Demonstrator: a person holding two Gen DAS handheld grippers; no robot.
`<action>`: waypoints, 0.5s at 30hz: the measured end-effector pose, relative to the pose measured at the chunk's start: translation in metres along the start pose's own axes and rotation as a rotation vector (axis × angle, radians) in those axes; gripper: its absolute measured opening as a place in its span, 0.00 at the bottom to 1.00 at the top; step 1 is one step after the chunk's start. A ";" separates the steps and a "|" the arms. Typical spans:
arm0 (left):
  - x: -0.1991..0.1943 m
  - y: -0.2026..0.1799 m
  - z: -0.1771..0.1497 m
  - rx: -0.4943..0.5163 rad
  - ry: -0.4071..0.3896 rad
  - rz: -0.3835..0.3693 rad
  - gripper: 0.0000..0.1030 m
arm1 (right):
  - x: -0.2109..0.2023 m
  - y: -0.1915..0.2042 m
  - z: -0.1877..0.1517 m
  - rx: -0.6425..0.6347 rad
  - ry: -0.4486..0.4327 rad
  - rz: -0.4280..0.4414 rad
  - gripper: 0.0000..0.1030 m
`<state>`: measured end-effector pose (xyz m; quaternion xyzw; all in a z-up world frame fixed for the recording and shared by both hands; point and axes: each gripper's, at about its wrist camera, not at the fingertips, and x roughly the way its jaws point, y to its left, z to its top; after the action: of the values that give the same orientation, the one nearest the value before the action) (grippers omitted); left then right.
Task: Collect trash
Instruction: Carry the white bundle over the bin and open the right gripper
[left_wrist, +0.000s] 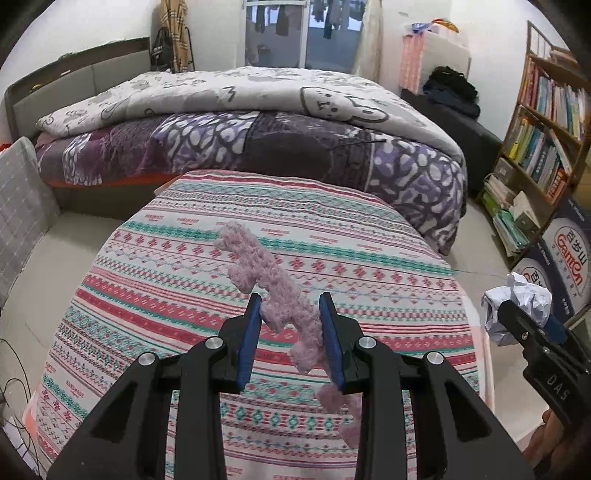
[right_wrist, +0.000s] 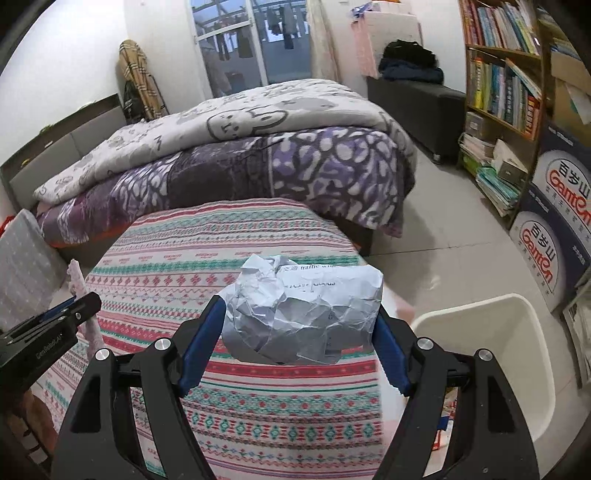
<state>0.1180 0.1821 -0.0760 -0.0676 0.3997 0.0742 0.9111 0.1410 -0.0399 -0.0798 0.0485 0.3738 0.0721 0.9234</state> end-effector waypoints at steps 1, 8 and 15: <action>0.000 -0.004 0.000 0.005 -0.001 -0.003 0.31 | -0.003 -0.005 0.000 0.006 -0.003 -0.005 0.70; -0.004 -0.032 -0.001 0.042 -0.009 -0.027 0.31 | -0.014 -0.037 0.003 0.051 -0.016 -0.043 0.70; -0.006 -0.058 -0.005 0.085 -0.010 -0.051 0.31 | -0.022 -0.065 0.001 0.100 -0.021 -0.085 0.71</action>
<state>0.1212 0.1243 -0.0711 -0.0388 0.3963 0.0343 0.9167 0.1321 -0.1075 -0.0736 0.0792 0.3689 0.0135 0.9260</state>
